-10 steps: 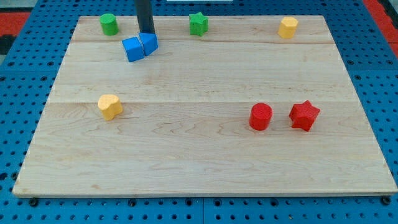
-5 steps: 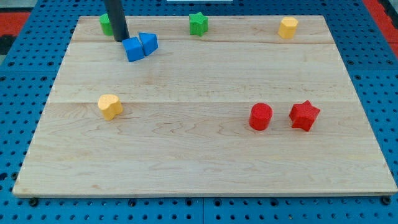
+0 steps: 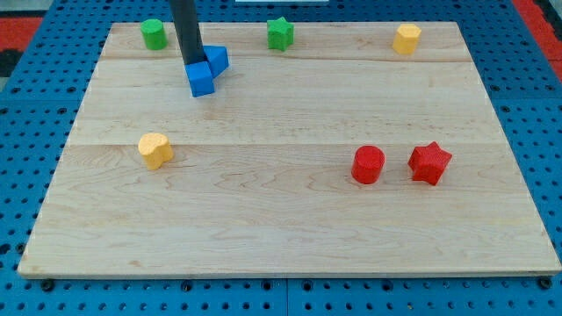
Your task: Separate the blue cube and the blue triangle
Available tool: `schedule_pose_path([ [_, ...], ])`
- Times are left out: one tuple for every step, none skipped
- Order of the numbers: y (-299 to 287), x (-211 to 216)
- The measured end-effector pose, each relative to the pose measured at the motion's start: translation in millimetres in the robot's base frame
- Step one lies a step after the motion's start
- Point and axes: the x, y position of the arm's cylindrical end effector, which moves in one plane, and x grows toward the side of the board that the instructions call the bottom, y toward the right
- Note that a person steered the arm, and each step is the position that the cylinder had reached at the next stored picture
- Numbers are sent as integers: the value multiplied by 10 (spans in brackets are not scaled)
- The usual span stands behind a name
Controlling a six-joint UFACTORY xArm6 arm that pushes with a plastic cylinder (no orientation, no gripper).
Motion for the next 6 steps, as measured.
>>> schedule_pose_path([
  [243, 0],
  [562, 0],
  [870, 16],
  [880, 80],
  [701, 186],
  [548, 177],
])
